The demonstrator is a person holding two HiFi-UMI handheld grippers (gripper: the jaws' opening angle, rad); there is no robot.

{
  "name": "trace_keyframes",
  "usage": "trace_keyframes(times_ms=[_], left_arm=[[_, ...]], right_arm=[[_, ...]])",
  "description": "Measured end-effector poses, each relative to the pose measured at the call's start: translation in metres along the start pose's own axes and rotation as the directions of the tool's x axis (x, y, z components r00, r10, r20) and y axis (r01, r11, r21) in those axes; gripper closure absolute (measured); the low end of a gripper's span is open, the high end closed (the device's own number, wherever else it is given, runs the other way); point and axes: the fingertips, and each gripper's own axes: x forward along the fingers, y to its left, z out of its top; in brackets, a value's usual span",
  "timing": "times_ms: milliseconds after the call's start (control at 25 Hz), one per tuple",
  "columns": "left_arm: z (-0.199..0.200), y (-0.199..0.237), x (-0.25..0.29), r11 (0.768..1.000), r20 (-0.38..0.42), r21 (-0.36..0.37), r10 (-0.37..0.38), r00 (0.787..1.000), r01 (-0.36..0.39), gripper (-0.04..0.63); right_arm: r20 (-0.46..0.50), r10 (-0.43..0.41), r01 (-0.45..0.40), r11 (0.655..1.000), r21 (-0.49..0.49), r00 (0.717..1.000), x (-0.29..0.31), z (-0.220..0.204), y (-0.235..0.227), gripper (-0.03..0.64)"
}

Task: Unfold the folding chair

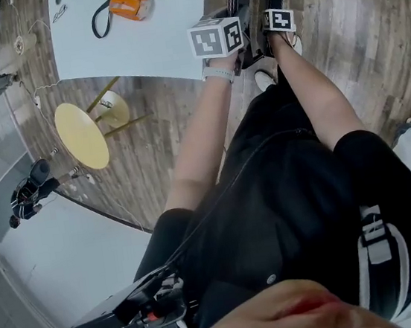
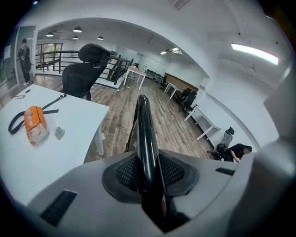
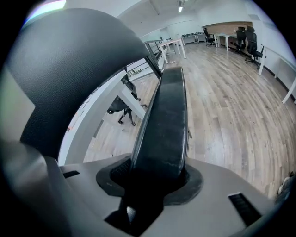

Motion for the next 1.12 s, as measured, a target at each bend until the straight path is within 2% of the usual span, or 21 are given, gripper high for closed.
trace_keyframes(times_ms=[320, 480, 680, 1000, 1120], left_arm=[[0.002, -0.002, 0.002, 0.998, 0.010, 0.029, -0.060, 0.998, 0.059, 0.502], [0.002, 0.013, -0.001, 0.998, 0.017, 0.002, -0.065, 0.998, 0.065, 0.503], [-0.001, 0.032, 0.000, 0.996, 0.007, -0.028, -0.082, 0.997, 0.082, 0.503], [-0.013, 0.025, 0.017, 0.993, 0.001, -0.045, -0.111, 0.994, 0.111, 0.503], [-0.019, 0.016, 0.026, 0.993, -0.011, -0.033, -0.116, 0.993, 0.115, 0.503]], right_arm=[[0.008, 0.044, -0.045, 0.999, 0.029, 0.999, -0.004, -0.003, -0.014, 0.446], [0.019, 0.070, -0.071, 0.995, 0.064, 0.997, -0.011, -0.004, -0.030, 0.451], [0.044, 0.149, -0.153, 0.984, 0.096, 0.988, -0.020, -0.009, -0.058, 0.451], [0.074, 0.307, -0.315, 0.937, 0.151, 0.949, -0.029, -0.029, -0.128, 0.449], [0.094, 0.369, -0.380, 0.910, 0.164, 0.925, -0.031, -0.038, -0.158, 0.449]])
